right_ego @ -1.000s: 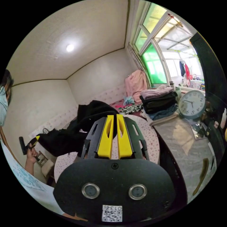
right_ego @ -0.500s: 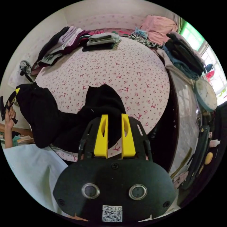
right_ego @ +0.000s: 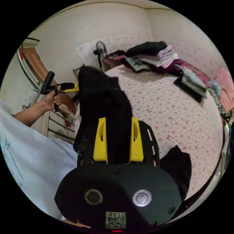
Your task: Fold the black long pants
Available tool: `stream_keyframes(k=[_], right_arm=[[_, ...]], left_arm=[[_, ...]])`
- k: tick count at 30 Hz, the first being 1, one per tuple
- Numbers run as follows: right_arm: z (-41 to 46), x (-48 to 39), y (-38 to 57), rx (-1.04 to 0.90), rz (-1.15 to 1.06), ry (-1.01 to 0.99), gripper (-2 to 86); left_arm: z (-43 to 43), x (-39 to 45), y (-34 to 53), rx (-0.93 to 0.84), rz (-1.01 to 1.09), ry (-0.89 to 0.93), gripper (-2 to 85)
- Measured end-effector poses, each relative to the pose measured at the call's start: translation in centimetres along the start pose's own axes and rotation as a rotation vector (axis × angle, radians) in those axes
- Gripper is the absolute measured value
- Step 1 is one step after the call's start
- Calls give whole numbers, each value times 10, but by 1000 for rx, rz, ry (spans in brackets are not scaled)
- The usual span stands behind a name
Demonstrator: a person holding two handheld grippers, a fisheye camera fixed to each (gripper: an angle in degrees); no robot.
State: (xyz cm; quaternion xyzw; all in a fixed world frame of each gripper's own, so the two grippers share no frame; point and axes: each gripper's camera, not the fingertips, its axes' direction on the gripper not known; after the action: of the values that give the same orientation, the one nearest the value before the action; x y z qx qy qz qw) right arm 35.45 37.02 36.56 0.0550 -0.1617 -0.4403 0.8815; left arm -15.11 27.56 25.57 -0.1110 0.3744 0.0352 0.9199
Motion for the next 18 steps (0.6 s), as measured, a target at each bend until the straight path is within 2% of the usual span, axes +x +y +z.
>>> stream_keyframes(k=[2,4,5,7,8,10,12,15,16,18], right_arm=[[38,-1,-6,-126,-25,-66,103],[50,-2,-3,-165,-36,-80,72],[46,-2,-1,-164,-43,-75,55],[31,0,2,-136,-63,-67,38],[17,3,5,-97,-79,-63,30],[-10,12,12,-25,-71,-34,22],[-46,29,22,69,-11,37,18],[-121,74,53,298,203,140,14],[-151,93,71,400,281,150,14],[-187,116,98,530,376,206,14]], left_arm=[[15,-8,0,-52,-7,-51,165],[35,-12,-6,-109,-6,-43,155],[40,-12,-9,-117,0,-30,148],[57,-6,-20,-174,28,22,49],[59,-3,-22,-174,47,27,41],[53,16,-33,-158,135,-61,18],[31,24,-40,-62,153,-30,11],[-28,21,-56,155,41,79,4],[-53,24,-61,251,41,109,3],[-81,36,-71,336,114,131,1]])
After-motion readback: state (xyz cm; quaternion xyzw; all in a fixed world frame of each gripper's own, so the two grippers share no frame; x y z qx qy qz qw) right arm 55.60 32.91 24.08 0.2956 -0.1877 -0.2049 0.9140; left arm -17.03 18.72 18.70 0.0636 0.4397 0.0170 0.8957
